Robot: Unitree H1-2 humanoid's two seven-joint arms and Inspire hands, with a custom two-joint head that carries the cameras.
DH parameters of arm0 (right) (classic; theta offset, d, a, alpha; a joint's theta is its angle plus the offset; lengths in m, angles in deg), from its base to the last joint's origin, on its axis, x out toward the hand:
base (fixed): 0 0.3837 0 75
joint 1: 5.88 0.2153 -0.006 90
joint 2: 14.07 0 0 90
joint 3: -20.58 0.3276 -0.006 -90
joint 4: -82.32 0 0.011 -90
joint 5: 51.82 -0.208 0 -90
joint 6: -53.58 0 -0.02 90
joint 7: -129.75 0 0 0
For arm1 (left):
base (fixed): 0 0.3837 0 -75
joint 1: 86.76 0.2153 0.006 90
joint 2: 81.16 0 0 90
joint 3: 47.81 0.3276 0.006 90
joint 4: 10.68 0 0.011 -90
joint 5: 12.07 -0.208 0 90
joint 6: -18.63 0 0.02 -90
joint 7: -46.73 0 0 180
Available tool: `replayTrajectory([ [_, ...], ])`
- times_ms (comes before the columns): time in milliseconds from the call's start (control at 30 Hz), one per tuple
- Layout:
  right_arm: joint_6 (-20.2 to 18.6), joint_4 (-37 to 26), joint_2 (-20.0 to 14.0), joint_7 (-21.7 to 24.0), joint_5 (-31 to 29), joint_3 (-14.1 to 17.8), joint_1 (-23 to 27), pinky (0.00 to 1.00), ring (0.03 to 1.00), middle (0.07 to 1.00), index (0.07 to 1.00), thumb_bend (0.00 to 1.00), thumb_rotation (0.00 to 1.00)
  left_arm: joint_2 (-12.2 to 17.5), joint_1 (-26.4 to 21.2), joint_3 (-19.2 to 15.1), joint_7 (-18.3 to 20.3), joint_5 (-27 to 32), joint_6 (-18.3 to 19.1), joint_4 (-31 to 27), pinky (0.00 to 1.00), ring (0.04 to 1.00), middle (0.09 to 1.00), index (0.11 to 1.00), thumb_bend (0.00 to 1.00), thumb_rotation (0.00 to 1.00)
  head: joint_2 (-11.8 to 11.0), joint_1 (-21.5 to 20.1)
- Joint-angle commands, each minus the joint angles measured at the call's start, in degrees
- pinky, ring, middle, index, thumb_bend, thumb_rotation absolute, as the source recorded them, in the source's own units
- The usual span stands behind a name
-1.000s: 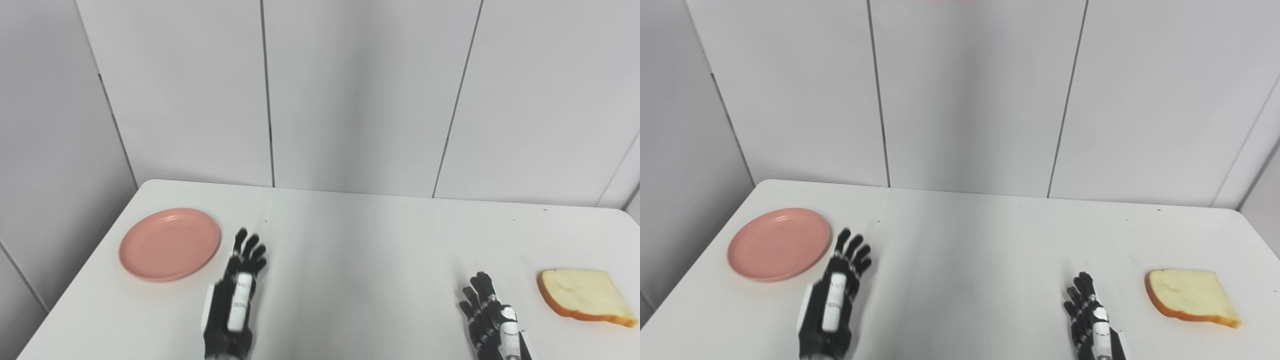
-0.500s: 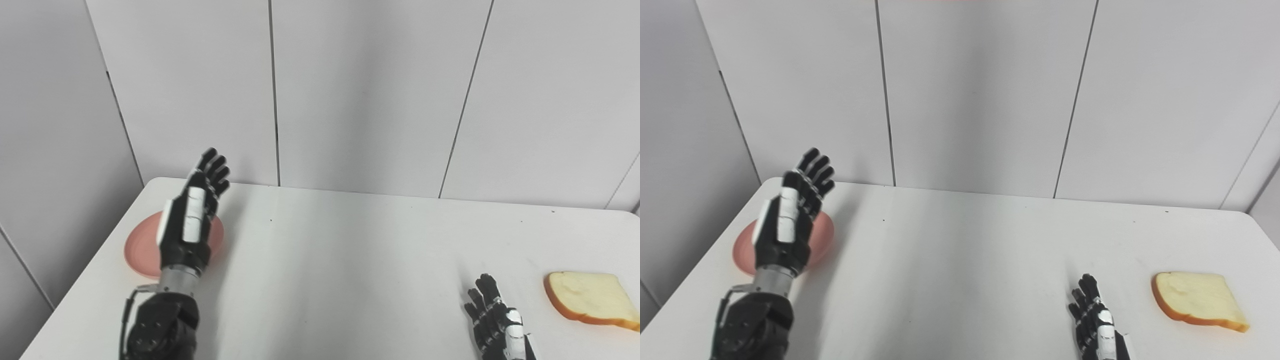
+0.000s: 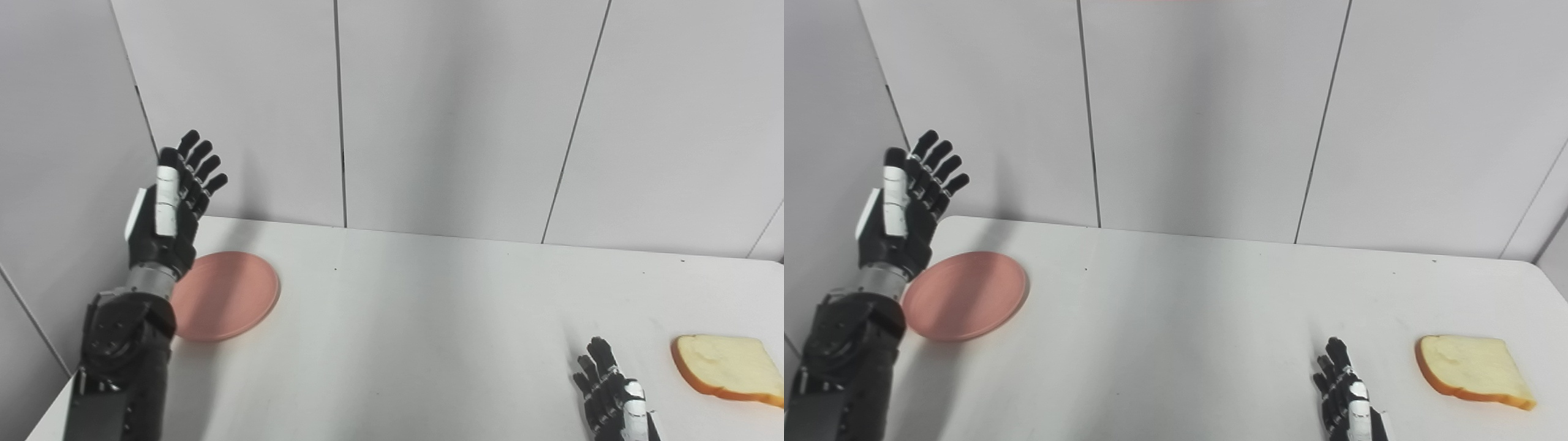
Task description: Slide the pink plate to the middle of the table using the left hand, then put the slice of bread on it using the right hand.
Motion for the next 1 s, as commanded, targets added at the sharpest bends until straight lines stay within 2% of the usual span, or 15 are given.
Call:
replayTrajectory([
  [0, -0.5, 7.5, 0.5, 0.4, -0.2, 0.2, -4.3, 1.00, 1.000, 1.000, 0.955, 0.68, 1.00, 3.0, -3.9, -1.3, 1.6, 0.8, -4.1, 2.3, 0.86, 0.932, 0.945, 0.916, 0.97, 0.88, 0.1, -0.1],
  [267, -0.4, 7.5, 0.3, 0.4, 0.2, 0.2, -4.3, 1.00, 1.000, 1.000, 0.953, 0.68, 1.00, 6.8, -6.0, -2.9, 4.4, 0.9, -11.1, 15.6, 0.85, 0.934, 0.939, 0.915, 0.99, 0.86, 0.3, -0.2],
  [333, -0.5, 7.5, 0.3, 0.4, 0.1, 0.3, -4.3, 1.00, 1.000, 1.000, 0.952, 0.68, 1.00, 7.9, -6.7, -3.2, 5.6, 1.1, -13.1, 19.9, 0.82, 0.921, 0.938, 0.910, 1.00, 0.85, 0.3, -0.2],
  [600, -0.7, 7.0, 0.4, 0.3, -0.2, 0.4, -4.6, 1.00, 1.000, 1.000, 0.952, 0.67, 1.00, 10.4, -9.0, -3.4, 9.1, 1.4, -20.6, 33.4, 0.79, 0.916, 0.921, 0.907, 1.00, 0.85, 0.6, -0.4],
  [967, -1.1, 6.4, 0.4, 0.3, -0.2, 0.4, -5.0, 1.00, 1.000, 0.982, 0.931, 0.70, 1.00, 11.3, -10.6, -2.6, 8.9, 0.4, -27.5, 47.8, 0.81, 0.932, 0.957, 0.959, 0.98, 0.85, 1.0, -0.8],
])
